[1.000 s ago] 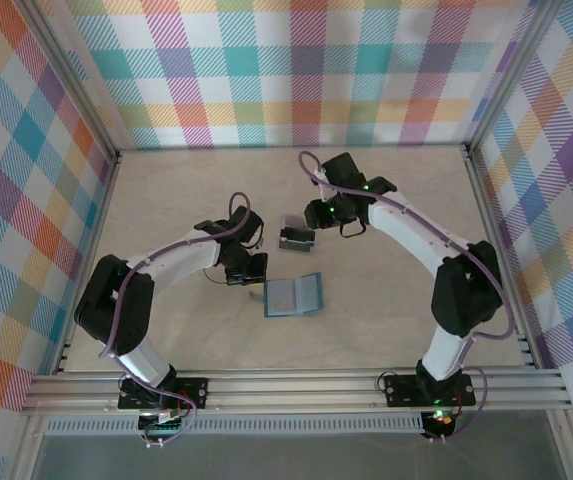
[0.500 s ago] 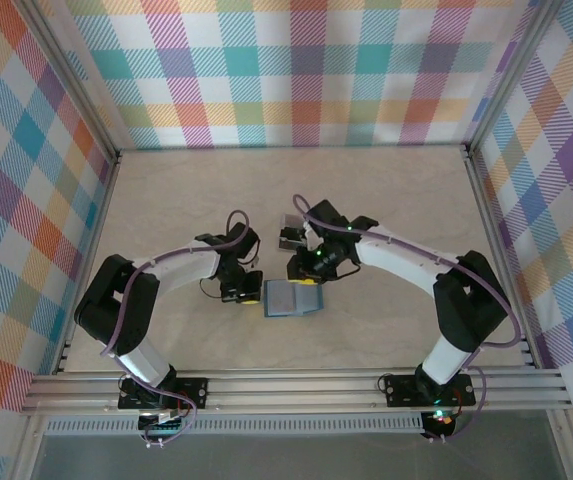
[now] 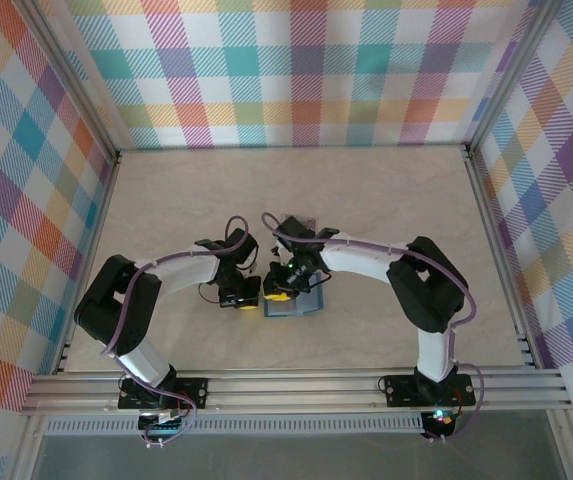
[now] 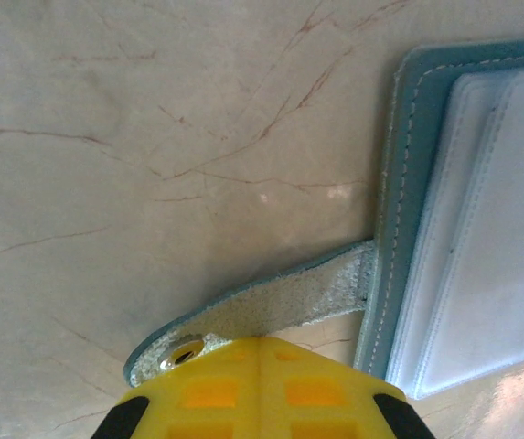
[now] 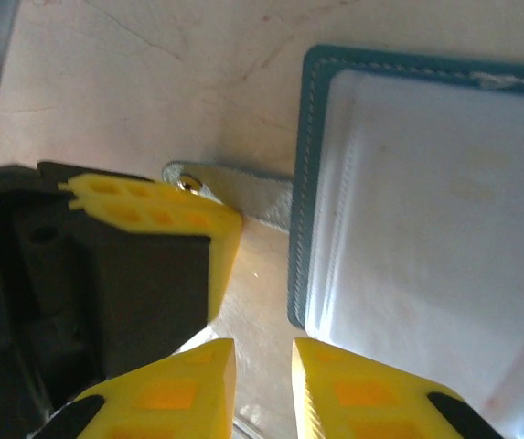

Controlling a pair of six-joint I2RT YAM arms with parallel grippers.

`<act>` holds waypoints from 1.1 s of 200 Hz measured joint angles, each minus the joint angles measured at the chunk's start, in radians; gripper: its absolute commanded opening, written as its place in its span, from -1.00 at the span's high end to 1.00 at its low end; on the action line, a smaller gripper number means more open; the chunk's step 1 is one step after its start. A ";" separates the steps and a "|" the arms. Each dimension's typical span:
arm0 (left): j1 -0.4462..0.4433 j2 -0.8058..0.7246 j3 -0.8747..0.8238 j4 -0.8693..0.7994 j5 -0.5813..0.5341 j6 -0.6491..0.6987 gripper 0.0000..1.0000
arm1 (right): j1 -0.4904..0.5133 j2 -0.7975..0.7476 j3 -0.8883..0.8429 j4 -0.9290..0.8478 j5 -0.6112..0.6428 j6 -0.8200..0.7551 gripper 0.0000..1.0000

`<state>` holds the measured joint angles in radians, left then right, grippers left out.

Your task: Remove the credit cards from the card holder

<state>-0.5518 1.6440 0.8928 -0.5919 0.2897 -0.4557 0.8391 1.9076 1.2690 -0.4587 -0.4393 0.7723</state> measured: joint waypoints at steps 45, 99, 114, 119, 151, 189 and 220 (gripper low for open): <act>0.000 -0.069 0.002 0.001 -0.022 -0.012 1.00 | 0.005 0.051 0.011 0.022 0.032 0.021 0.61; 0.000 -0.062 0.041 0.021 -0.047 -0.018 1.00 | 0.005 0.074 0.010 0.020 0.060 0.024 0.62; 0.000 -0.034 0.042 0.024 -0.053 -0.018 1.00 | 0.006 0.074 0.010 0.017 0.063 0.024 0.61; 0.000 -0.024 0.042 0.023 -0.056 -0.018 1.00 | 0.006 0.074 0.010 0.017 0.064 0.024 0.61; 0.000 0.014 0.040 0.023 -0.081 -0.013 1.00 | 0.006 0.074 0.010 0.009 0.066 0.018 0.55; 0.000 0.019 0.037 0.023 -0.090 -0.003 1.00 | 0.007 0.055 0.022 -0.054 0.116 -0.006 0.35; 0.000 0.019 0.037 0.023 -0.090 0.000 1.00 | 0.007 0.040 0.039 -0.146 0.192 -0.029 0.22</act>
<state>-0.5518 1.6634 0.9302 -0.5686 0.1997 -0.4553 0.8459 1.9472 1.3075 -0.6048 -0.2470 0.7429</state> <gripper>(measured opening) 0.050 0.365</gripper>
